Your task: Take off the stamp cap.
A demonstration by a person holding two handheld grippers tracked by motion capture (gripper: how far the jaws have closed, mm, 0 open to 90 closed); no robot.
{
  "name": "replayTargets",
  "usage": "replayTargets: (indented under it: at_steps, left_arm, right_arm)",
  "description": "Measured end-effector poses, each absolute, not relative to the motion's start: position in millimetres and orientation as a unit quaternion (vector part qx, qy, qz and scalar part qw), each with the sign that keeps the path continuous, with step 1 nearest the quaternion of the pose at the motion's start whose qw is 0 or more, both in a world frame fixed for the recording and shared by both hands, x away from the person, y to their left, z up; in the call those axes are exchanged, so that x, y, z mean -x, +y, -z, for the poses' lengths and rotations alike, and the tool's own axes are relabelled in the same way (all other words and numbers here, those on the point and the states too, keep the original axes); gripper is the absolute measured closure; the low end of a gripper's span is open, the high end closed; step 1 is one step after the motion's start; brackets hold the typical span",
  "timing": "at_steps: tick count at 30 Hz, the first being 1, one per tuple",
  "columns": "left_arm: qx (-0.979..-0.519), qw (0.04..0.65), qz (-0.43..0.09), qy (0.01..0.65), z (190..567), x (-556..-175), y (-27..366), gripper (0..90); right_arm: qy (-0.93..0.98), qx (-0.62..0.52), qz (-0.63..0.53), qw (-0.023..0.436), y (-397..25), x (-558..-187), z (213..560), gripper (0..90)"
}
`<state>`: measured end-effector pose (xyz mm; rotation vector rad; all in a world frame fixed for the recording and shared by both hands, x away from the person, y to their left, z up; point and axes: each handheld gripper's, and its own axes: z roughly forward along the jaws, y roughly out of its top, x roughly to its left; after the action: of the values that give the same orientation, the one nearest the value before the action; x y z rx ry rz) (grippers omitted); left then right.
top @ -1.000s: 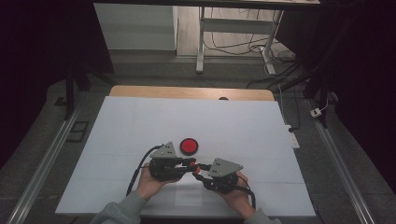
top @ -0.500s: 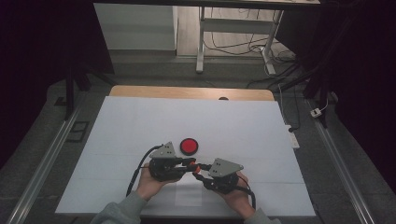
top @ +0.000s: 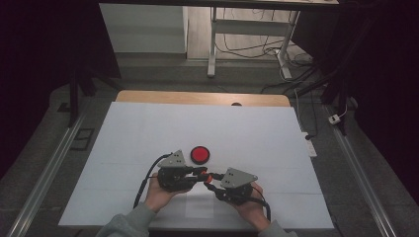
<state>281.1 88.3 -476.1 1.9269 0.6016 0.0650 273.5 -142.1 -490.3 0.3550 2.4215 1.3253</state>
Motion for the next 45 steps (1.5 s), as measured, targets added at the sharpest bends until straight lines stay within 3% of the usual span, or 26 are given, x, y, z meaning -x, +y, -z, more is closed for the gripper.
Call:
replayTargets:
  at_steps: [45]
  left_arm:
    - [-0.801,0.541,-0.044,0.252,476.3,-278.2,88.4,73.1]
  right_arm:
    - [0.851,-0.134,-0.473,0.185,-141.8,-272.2,490.1,64.9]
